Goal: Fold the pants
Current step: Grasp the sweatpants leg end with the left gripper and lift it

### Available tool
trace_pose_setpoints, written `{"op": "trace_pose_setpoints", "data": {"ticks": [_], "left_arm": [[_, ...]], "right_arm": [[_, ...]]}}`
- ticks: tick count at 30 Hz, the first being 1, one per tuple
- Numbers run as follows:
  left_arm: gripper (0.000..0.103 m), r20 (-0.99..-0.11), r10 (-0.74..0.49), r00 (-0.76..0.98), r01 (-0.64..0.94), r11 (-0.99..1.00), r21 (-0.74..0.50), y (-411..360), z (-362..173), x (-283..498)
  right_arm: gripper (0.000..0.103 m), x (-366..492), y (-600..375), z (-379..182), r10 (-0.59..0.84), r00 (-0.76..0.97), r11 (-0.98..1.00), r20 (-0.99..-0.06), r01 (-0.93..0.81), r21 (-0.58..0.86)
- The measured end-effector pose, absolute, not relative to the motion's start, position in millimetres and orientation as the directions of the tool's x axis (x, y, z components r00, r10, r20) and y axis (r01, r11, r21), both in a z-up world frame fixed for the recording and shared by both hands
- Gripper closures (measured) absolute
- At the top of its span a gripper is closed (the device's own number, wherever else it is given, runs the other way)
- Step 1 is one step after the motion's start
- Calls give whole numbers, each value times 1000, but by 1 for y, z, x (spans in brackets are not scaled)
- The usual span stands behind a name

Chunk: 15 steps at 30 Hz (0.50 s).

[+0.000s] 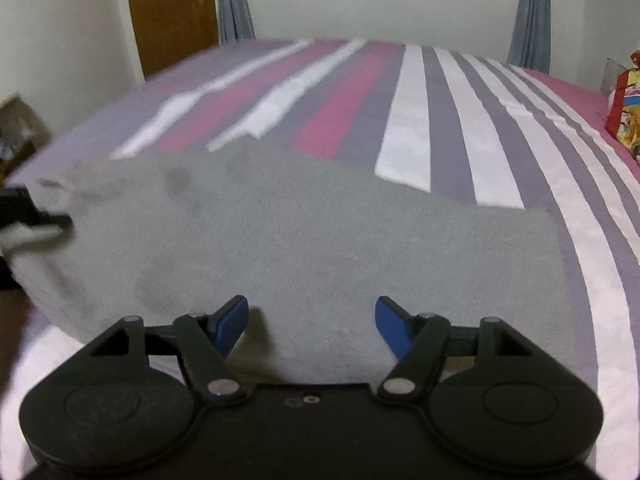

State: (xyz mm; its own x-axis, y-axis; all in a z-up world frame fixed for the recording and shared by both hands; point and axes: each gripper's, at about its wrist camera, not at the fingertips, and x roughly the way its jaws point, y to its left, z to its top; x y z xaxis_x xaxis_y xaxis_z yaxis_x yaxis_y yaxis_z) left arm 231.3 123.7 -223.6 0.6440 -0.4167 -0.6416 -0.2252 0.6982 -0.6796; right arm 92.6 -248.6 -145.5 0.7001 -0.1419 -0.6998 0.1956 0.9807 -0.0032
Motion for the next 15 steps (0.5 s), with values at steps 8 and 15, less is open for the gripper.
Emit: {"op": "trace_pose_setpoints", "data": {"ticks": [8,15], "left_arm": [[82,-639,-388,664,-183,744,-643,128,-209,224],[84,-541,-375,753,114,884,-454,81,-137,213]], "right_arm": [[27,92,-247,-157,-129,703,984,-699,178,-3],[27,90,-251,-156,-113,704,984,-701,177,19]]}}
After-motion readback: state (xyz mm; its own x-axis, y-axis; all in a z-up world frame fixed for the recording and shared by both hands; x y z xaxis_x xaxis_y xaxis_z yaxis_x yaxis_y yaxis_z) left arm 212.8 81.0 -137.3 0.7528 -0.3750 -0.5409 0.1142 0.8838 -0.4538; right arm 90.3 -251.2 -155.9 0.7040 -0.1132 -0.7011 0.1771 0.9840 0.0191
